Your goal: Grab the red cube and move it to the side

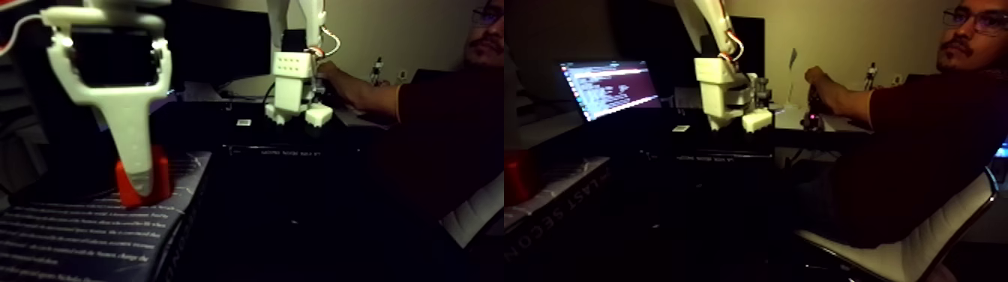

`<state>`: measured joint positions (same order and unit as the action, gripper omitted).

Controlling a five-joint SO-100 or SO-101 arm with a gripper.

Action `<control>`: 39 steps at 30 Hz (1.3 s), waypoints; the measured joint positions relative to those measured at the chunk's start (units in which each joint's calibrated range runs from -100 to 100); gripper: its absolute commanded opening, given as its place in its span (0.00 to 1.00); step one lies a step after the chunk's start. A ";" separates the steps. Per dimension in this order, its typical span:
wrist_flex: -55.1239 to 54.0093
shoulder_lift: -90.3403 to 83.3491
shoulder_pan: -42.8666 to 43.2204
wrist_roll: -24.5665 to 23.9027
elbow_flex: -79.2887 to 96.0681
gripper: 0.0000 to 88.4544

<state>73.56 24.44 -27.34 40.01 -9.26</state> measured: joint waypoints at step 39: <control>9.06 -35.34 2.70 10.02 26.23 0.26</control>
<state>82.62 -10.90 -24.63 50.03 16.97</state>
